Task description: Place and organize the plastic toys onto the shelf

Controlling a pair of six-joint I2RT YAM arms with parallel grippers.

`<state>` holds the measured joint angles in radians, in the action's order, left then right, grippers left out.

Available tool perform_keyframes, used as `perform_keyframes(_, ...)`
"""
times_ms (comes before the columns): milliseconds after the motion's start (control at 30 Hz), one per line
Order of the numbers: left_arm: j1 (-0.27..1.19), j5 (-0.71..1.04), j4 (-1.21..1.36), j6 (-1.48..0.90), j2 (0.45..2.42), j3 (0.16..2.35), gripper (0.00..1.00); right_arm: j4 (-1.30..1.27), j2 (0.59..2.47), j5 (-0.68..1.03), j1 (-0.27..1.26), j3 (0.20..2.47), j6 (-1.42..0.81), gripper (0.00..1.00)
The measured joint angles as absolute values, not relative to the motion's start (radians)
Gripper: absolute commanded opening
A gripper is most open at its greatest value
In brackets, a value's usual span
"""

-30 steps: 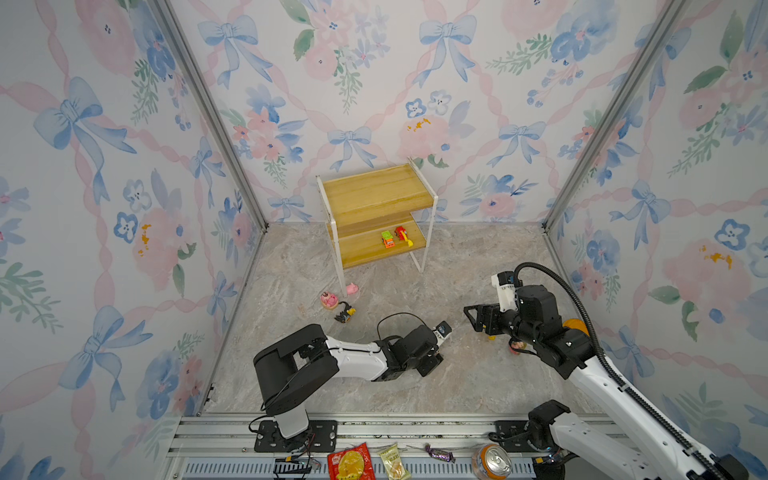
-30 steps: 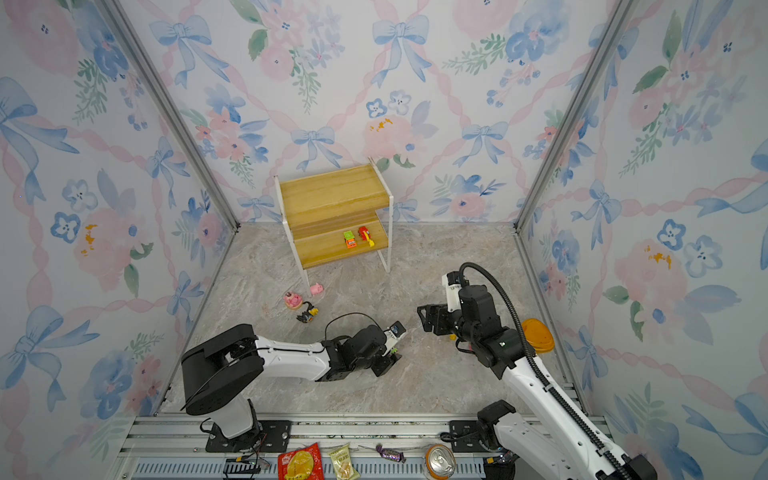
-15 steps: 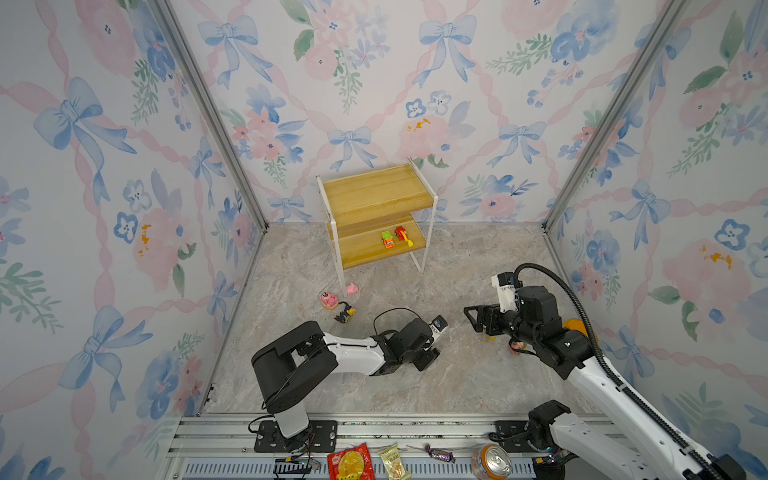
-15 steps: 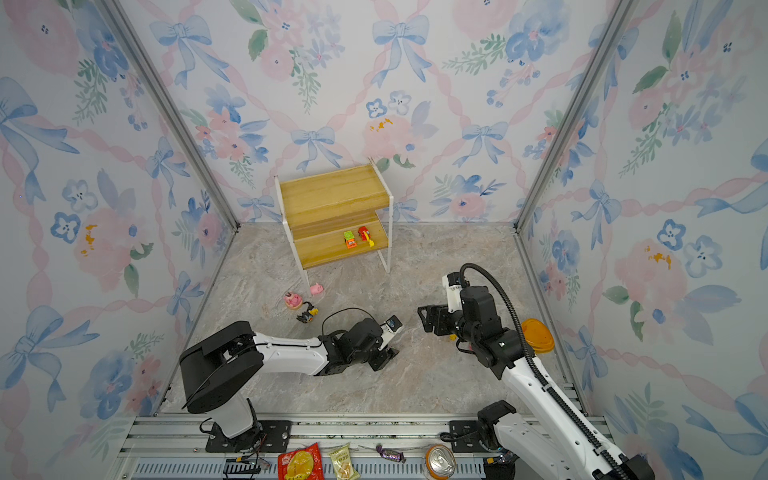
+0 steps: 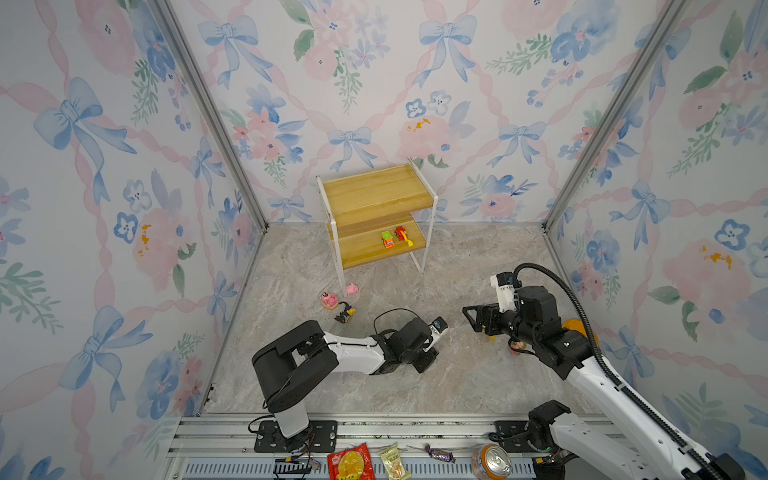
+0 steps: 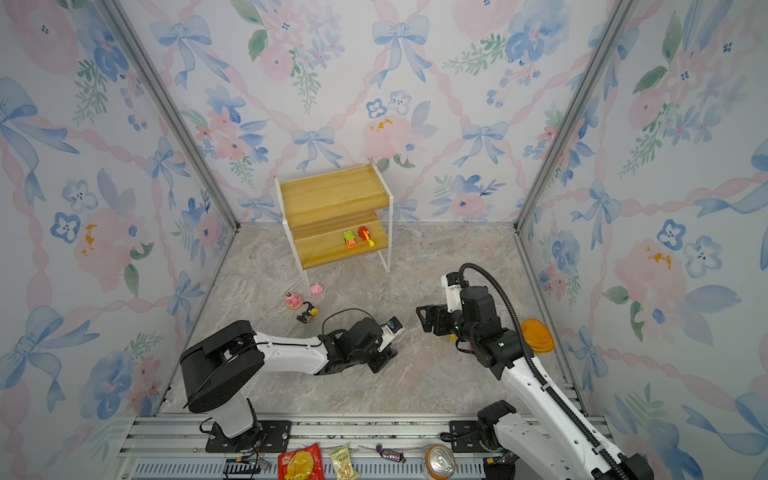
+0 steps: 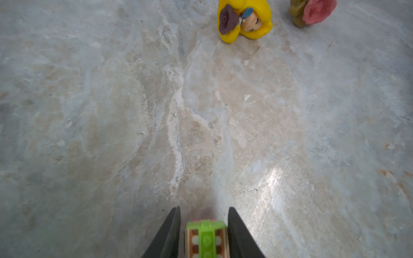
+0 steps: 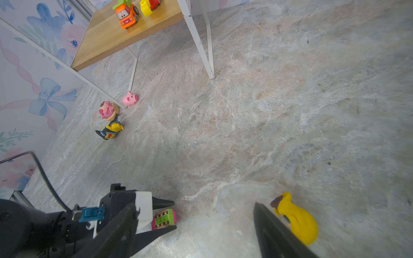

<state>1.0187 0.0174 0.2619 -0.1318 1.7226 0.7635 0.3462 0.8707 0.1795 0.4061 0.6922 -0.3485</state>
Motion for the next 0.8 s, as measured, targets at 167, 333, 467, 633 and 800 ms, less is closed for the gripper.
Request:
perform_keyframes(167, 1.019, 0.019, 0.246, -0.142, 1.746, 0.779, 0.29, 0.344, 0.871, 0.179, 0.406, 0.682, -0.348, 0.83)
perform_keyframes(333, 1.013, 0.008, 0.223, -0.170, 1.747, 0.802, 0.20, 0.343, 0.868, 0.179, 0.404, 0.680, -0.348, 0.83)
perform_keyframes(467, 0.982, -0.003, 0.210, -0.232, 1.760, 0.851, 0.22, 0.338, 0.863, 0.172, 0.399, 0.674, -0.348, 0.83)
perform_keyframes(633, 0.942, -0.048, 0.186, -0.330, 1.816, 0.945, 0.20, 0.335, 0.861, 0.158, 0.399, 0.668, -0.348, 0.82)
perform_keyframes(800, 0.933, -0.138, 0.111, -0.446, 1.930, 1.106, 0.24, 0.330, 0.860, 0.127, 0.399, 0.665, -0.348, 0.82)
